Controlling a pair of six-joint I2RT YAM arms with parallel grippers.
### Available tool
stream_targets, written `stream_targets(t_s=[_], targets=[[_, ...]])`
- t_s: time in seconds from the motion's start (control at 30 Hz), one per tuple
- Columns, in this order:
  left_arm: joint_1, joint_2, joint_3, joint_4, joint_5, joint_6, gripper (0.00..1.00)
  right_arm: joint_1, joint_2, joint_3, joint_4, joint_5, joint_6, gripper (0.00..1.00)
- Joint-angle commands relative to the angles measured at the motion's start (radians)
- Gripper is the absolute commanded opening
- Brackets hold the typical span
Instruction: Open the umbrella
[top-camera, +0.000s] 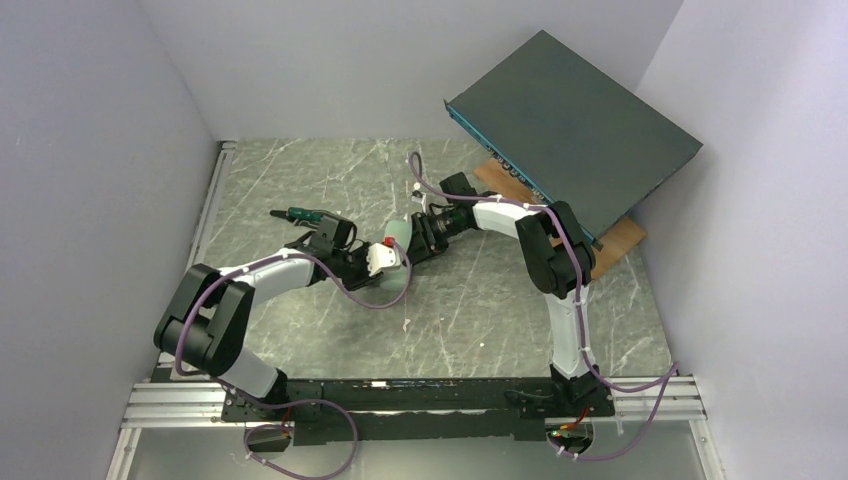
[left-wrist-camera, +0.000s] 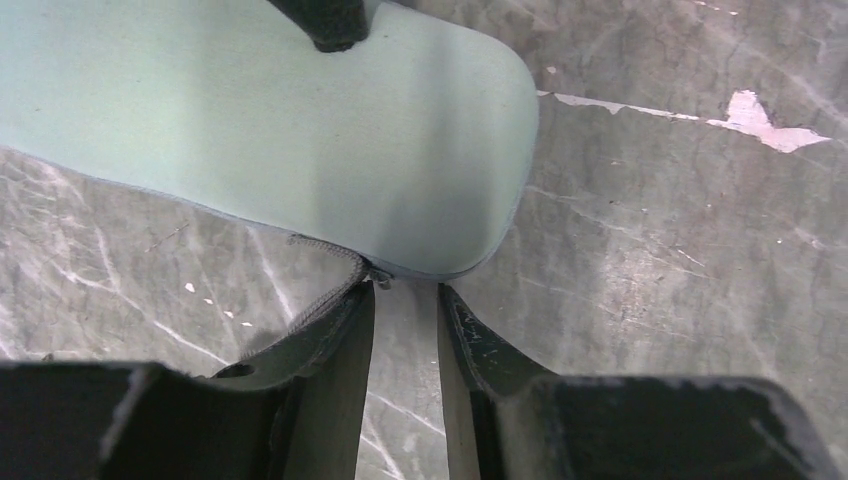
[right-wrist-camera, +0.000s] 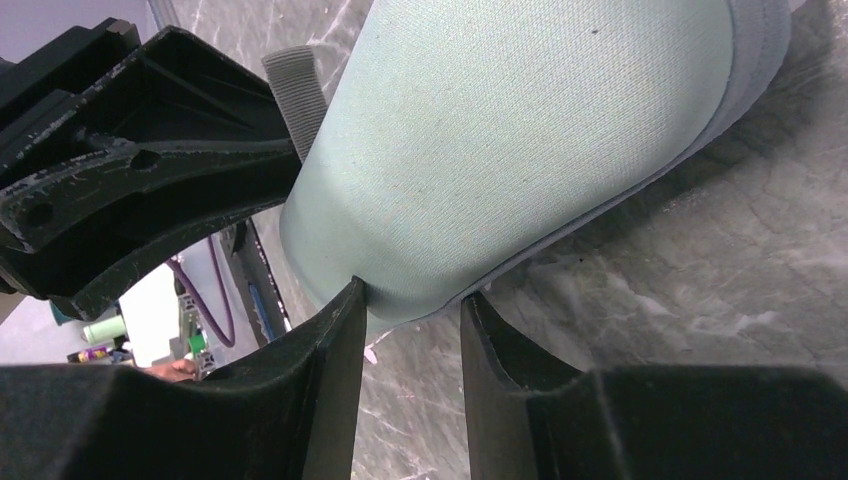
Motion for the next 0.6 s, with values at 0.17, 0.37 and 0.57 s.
stream_targets(t_s=[0.17, 0.37, 0.57], targets=[[-0.035, 0.051, 0.081, -0.046, -0.041, -0.011, 0.33, 0.005, 0.043, -0.050, 0.020, 0.114, -0.045, 0.26], [-0.035, 0.082, 0.133, -0.104, -0.024, -0.003, 0.18, 0.006, 0.045, -0.055, 0.040, 0.117, -0.033, 0.24], [-0.035, 0.012, 0.079, -0.148, 0.070, 0.095, 0.00, 0.005, 0.047, -0.059, 0.062, 0.178, 0.009, 0.07]])
